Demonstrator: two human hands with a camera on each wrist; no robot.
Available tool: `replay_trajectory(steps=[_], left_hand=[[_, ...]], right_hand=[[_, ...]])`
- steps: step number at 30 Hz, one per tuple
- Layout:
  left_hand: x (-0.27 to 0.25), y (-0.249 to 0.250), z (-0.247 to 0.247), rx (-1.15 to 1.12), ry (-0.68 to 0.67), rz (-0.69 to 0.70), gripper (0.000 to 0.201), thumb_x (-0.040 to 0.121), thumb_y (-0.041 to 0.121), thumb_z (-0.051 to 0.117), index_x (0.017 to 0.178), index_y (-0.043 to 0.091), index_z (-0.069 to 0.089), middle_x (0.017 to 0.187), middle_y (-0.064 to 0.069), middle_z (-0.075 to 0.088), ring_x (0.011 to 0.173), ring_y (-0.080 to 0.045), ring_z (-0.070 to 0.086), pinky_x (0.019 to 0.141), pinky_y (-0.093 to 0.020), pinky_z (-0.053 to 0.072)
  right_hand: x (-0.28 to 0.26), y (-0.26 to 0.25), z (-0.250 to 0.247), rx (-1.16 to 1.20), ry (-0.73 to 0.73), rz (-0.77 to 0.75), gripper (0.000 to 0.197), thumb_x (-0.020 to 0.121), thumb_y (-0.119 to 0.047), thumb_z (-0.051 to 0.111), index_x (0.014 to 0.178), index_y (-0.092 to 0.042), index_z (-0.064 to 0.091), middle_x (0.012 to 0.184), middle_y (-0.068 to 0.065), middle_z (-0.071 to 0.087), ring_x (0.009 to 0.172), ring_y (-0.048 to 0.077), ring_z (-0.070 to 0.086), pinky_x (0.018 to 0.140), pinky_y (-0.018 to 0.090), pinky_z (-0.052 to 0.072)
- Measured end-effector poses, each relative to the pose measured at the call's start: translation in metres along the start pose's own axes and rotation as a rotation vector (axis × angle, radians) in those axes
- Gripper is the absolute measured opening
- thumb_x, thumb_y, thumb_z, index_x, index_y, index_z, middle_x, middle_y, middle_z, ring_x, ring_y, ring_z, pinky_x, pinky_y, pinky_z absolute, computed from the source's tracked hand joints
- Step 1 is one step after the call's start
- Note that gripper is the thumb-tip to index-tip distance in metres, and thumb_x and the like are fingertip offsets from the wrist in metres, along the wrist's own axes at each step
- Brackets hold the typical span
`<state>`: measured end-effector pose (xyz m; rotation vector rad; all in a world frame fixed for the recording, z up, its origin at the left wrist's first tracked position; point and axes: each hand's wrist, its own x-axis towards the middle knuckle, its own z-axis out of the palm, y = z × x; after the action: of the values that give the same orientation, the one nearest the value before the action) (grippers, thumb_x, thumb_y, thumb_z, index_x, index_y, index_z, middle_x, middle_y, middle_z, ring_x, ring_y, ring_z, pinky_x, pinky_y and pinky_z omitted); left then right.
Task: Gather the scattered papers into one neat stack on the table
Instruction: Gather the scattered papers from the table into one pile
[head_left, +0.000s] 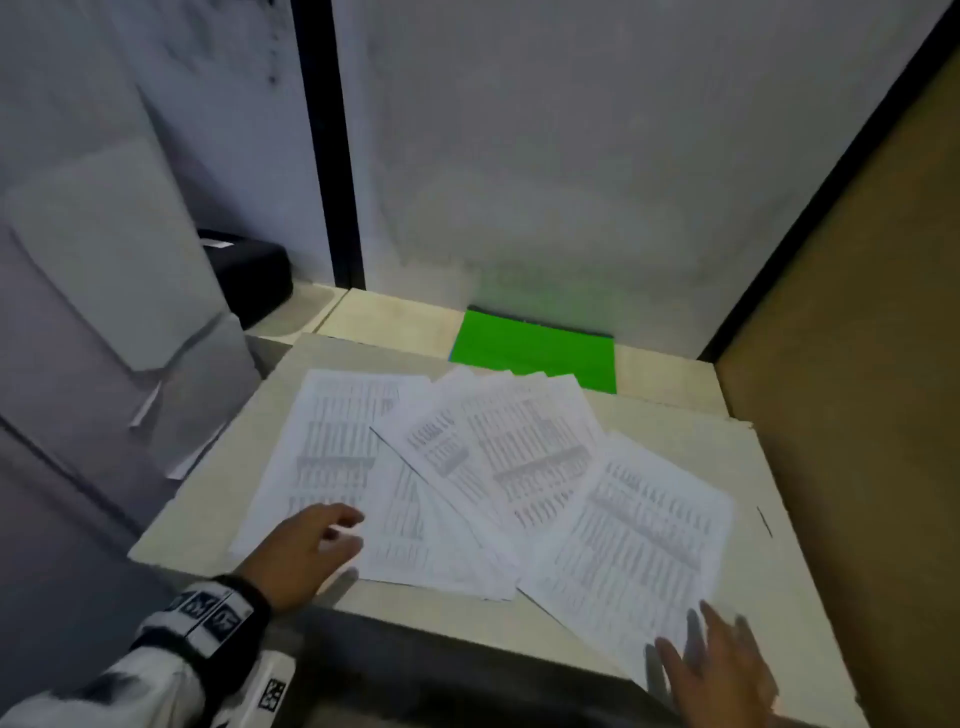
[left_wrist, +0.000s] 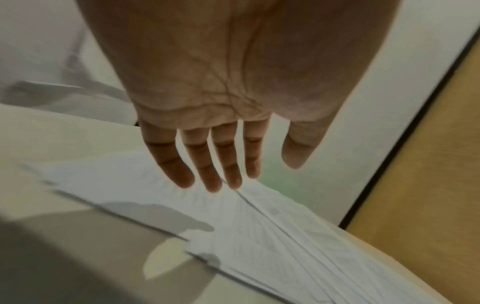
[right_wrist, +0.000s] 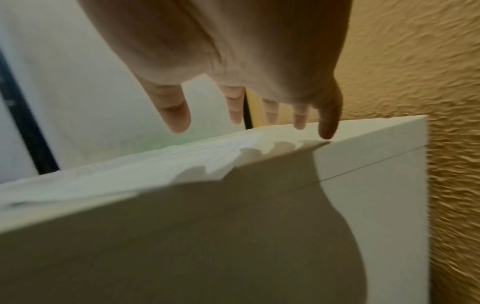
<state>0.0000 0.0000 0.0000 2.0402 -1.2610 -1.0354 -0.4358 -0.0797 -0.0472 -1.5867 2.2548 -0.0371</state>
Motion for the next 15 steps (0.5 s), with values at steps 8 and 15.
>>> replay_trajectory(steps=[8, 15], left_hand=[[0.023, -0.003, 0.093, 0.547, -0.182, 0.179, 0.088, 0.078, 0.088, 0.029, 0.155, 0.046, 0.017, 0.169, 0.006, 0.003, 0.156, -0.028, 0.002, 0.123, -0.056, 0.005], [0.008, 0.003, 0.107, 0.800, -0.196, 0.170, 0.075, 0.083, 0.080, 0.037, 0.150, 0.051, 0.020, 0.169, 0.005, 0.003, 0.153, -0.038, 0.003, 0.116, -0.069, 0.012]], right_hand=[[-0.005, -0.007, 0.045, -0.147, -0.114, -0.071, 0.078, 0.088, -0.080, 0.022, 0.156, -0.052, -0.005, 0.170, 0.000, -0.021, 0.153, 0.045, -0.017, 0.117, 0.069, -0.008], [-0.027, 0.004, 0.033, -0.138, -0.093, -0.073, 0.085, 0.085, -0.082, 0.025, 0.158, -0.049, -0.001, 0.171, 0.009, -0.016, 0.156, 0.038, -0.010, 0.122, 0.061, -0.004]])
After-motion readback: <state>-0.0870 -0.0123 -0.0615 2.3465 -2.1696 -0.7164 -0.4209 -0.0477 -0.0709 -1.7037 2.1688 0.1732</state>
